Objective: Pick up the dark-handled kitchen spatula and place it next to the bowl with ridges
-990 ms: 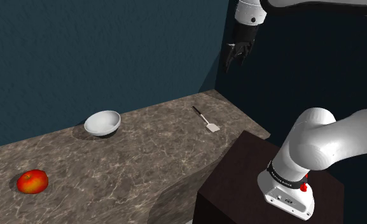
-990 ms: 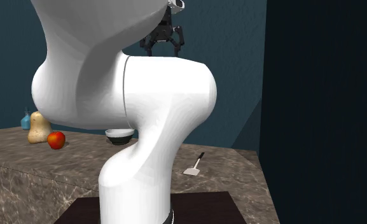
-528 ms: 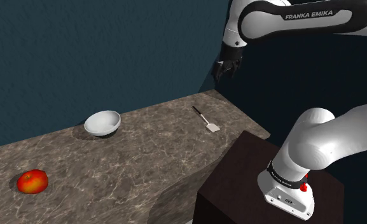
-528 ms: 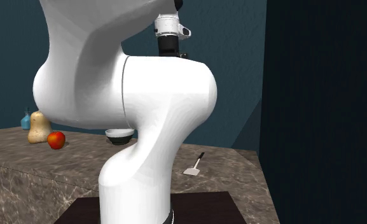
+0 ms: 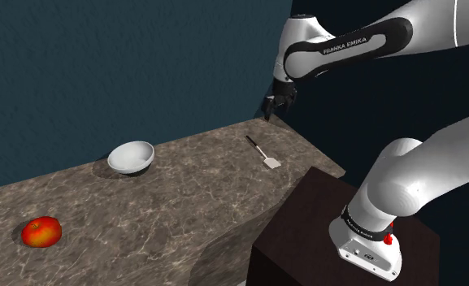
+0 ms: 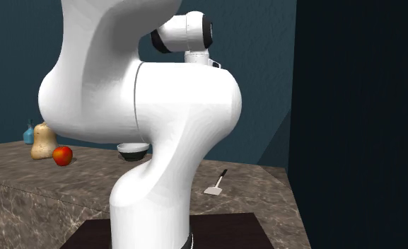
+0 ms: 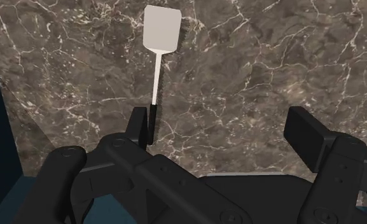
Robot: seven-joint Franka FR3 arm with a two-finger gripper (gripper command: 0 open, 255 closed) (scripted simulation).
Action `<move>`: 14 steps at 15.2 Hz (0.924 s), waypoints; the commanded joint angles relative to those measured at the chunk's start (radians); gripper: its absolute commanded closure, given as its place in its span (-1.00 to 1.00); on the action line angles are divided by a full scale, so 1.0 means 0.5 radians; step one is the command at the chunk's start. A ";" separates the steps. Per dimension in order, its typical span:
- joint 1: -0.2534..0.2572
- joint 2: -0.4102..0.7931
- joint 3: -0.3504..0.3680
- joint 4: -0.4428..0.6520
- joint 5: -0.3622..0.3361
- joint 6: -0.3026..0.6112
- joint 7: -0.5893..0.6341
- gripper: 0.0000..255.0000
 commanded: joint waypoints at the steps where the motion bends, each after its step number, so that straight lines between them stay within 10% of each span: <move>1: -0.009 0.134 -0.034 -0.010 0.002 0.141 -0.008 -1.00; 14: -0.037 1.149 -0.198 0.198 0.288 0.886 -0.219 -1.00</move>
